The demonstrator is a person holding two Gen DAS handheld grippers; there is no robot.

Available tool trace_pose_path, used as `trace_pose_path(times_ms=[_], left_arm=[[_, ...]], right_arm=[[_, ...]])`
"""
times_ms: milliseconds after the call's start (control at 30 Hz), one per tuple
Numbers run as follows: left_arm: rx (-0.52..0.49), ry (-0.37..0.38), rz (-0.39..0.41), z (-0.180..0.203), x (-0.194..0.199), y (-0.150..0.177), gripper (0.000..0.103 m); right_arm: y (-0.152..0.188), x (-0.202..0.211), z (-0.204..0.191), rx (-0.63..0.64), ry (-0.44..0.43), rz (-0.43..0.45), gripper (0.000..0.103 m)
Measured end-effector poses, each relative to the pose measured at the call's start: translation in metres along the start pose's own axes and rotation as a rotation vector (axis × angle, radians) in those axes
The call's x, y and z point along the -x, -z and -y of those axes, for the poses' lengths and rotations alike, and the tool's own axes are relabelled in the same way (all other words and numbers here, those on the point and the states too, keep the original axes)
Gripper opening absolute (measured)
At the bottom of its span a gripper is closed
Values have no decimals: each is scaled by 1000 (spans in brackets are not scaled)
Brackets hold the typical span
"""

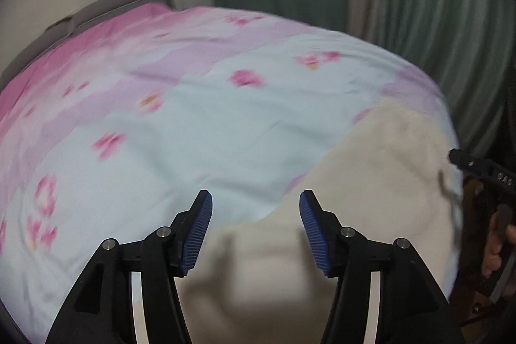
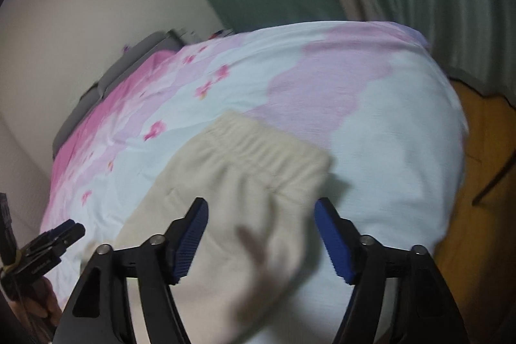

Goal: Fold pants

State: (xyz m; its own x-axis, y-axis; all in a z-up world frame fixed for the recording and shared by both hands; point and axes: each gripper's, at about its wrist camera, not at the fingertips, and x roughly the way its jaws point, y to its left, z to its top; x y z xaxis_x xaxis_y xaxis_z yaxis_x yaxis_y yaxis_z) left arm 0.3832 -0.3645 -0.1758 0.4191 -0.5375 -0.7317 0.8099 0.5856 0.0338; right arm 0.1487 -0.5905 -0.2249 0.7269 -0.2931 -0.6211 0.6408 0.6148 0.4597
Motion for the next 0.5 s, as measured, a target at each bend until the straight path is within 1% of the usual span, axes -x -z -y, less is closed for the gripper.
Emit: trace_pose_path(times_ms=[67,100,167,200,233,267,300,367,400,467,500], left_arm=[[-58,41,-20,22,-16,-12,57],[-86,78,-38,31,-27,-18,57],[-124,164,-96,48,-53,-30,57],[-133,225,-139,56,-72,-39,57],[-136,244,-159,61,-82,-45,56],[-138,265,-182,65,-94,-51,56],[-143,309,-217,70,-110,-59,56],[-150,349,-260,74,-128,-68,56],[-147,384,-288,76,-138,-74,56],[-136,434,-310,78,-148,-80,56],[-134,456,-326,78,-157,-84,54]], right_arm=[[0,-1,13,-23,14,-6,71],[0,-3,20,-38,18,-18,71],[1,-8,33,-76,10,-35,71],[3,-13,40,-102,4,-48,71],[4,-17,44,-125,-8,-60,71],[5,-23,50,-156,-32,-75,71],[5,-30,55,-197,-71,-94,71],[7,-42,60,-242,-143,-114,71],[7,-49,61,-248,-170,-123,71],[5,-60,61,-241,-203,-131,71],[4,-63,60,-232,-212,-131,69]])
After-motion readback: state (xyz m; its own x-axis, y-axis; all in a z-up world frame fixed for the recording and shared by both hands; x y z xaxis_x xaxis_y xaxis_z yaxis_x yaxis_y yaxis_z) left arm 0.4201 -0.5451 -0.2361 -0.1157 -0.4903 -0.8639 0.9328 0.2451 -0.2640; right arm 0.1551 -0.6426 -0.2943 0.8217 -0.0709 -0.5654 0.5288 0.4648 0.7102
